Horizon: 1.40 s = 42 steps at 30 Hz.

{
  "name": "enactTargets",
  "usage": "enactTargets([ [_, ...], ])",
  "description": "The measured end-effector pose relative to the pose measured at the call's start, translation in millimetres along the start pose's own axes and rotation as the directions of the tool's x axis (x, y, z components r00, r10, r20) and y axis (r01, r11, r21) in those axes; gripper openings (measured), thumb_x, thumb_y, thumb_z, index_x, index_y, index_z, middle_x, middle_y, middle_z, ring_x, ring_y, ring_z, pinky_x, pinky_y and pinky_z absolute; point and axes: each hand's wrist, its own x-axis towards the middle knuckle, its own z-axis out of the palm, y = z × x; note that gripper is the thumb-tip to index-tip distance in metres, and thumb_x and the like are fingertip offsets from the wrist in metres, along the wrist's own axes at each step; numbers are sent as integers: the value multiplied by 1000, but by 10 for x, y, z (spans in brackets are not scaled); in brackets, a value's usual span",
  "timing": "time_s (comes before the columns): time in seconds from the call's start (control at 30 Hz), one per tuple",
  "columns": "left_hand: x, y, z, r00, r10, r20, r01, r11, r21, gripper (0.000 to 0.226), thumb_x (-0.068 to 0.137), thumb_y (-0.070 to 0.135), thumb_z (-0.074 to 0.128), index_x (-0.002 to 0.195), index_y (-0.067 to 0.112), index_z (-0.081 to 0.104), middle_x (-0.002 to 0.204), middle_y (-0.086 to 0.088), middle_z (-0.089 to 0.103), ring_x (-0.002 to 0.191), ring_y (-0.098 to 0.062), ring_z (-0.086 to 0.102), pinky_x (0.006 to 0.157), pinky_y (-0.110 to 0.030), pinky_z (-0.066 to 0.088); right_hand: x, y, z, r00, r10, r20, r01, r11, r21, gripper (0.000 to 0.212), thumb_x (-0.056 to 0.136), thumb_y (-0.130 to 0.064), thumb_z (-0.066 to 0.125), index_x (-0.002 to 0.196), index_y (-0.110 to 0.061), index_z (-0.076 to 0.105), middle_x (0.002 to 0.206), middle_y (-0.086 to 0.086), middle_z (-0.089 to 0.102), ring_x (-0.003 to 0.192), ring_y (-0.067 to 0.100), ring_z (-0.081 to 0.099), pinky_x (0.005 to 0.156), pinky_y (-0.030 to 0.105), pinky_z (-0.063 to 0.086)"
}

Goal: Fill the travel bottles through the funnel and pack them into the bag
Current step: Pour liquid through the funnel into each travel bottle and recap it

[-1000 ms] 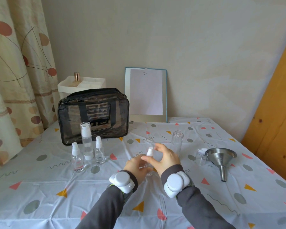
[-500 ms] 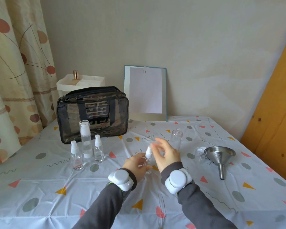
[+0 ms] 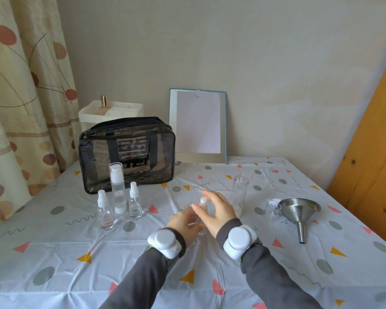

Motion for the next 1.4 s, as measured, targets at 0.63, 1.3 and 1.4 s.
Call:
enactTargets([
  [0.63, -23, 31, -12, 1000, -29, 5, 29, 999, 17, 40, 83, 20, 64, 122, 24, 53, 116, 0, 63, 110, -15, 59, 97, -32, 46, 21, 26, -44, 1000, 16, 10, -17, 994, 104, 29, 83, -21, 66, 112, -23, 64, 97, -4, 70, 97, 8, 64, 94, 21, 46],
  [1.3, -93, 30, 20, 999, -52, -4, 52, 996, -71, 33, 84, 23, 60, 113, 38, 57, 114, 8, 62, 101, -6, 57, 77, -17, 41, -34, 175, 42, 997, 22, -69, -12, 990, 142, 25, 77, -23, 72, 101, -31, 66, 89, -9, 70, 95, 3, 65, 87, 20, 49],
  [1.4, -101, 19, 22, 999, -48, -7, 47, 995, -85, 32, 84, 22, 60, 111, 39, 57, 115, 8, 62, 101, -5, 57, 75, -14, 40, -63, 190, 83, 993, -1, -116, 15, 993, 117, 21, 78, -27, 71, 96, -36, 64, 84, -14, 69, 90, -1, 64, 83, 16, 48],
])
